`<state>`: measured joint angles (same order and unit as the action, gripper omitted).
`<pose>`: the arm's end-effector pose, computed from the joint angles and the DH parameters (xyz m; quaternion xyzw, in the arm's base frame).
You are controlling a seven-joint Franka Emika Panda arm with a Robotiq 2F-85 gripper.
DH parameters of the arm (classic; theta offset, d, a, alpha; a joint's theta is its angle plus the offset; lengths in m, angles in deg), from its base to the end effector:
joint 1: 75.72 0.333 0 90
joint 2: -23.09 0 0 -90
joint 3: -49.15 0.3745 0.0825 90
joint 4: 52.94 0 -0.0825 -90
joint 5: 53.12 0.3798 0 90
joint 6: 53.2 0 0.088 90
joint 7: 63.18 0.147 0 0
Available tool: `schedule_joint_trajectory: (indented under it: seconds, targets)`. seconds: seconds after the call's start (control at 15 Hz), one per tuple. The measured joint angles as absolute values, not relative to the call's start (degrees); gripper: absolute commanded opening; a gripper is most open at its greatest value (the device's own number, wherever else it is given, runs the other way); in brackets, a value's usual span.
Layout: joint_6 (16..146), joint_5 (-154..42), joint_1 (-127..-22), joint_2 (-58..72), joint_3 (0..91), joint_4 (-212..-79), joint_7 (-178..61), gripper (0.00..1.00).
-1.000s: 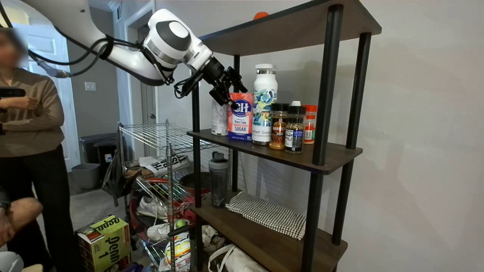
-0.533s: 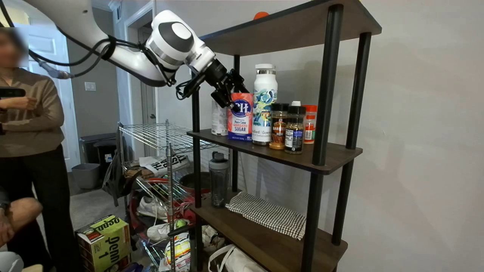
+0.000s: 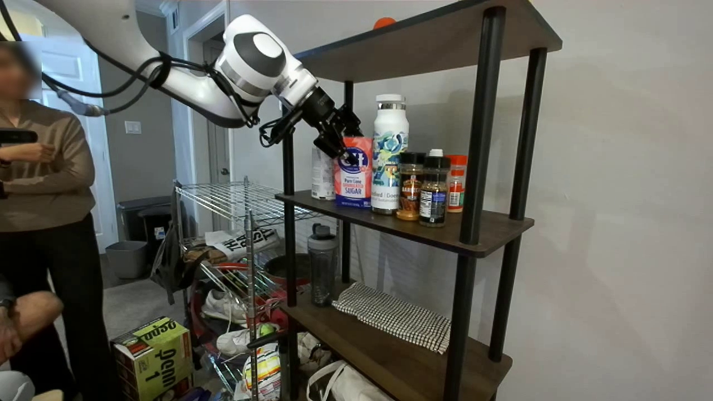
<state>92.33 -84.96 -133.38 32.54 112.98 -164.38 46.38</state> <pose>0.5958 0.0980 0.6171 -0.6955 0.5850 -0.4045 0.1022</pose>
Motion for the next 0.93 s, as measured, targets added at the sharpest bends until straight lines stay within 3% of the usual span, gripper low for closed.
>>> schedule_joint_trajectory:
  seconds: [0.33, 0.93]
  targets:
    - [92.3, -85.0, -133.4, 32.5, 112.9, -164.7, 46.4, 0.14]
    - [92.3, -84.9, -133.3, 32.5, 112.8, -164.9, 46.4, 0.11]
